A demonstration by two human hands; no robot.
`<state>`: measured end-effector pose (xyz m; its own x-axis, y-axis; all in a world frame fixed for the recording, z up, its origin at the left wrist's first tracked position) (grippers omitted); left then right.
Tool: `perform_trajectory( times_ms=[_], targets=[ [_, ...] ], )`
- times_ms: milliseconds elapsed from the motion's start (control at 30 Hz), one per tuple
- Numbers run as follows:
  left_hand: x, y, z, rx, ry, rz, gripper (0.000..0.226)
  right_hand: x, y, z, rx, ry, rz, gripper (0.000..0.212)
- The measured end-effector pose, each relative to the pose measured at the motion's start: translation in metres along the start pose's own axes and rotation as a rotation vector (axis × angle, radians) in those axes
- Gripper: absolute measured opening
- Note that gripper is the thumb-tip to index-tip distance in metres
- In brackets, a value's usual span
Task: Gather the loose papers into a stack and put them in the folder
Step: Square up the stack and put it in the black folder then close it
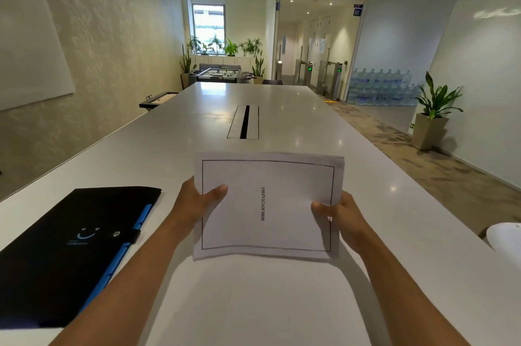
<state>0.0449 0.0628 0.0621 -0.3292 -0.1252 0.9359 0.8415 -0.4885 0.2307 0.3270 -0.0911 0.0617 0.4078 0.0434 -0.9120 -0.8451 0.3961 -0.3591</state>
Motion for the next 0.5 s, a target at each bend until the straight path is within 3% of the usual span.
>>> perform_trajectory(
  times_ms=[200, 367, 500],
  targets=[
    [0.040, 0.016, 0.003, 0.108, 0.234, 0.060, 0.038, -0.022, -0.015, 0.005, 0.234, -0.134, 0.050, 0.038],
    [0.025, 0.013, -0.012, 0.158, 0.248, 0.101, 0.069, -0.014, -0.012, -0.009, 0.348, -0.184, 0.051, 0.075],
    [0.035, 0.016, -0.018, 0.185, 0.394, 0.153, 0.097, -0.029, -0.009, -0.013, 0.439, -0.304, -0.123, 0.098]
  ],
)
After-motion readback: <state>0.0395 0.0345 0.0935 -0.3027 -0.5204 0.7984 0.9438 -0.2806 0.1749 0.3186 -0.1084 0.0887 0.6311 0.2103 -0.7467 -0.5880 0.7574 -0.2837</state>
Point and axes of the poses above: each hand's wrist, its own z-axis towards the middle knuckle, its own y-axis out of the palm, x = y × z, the point moved 6 cm from there along z, towards the middle knuckle, and after that the axes turned 15 degrees about -z, right-handed, at the moved point
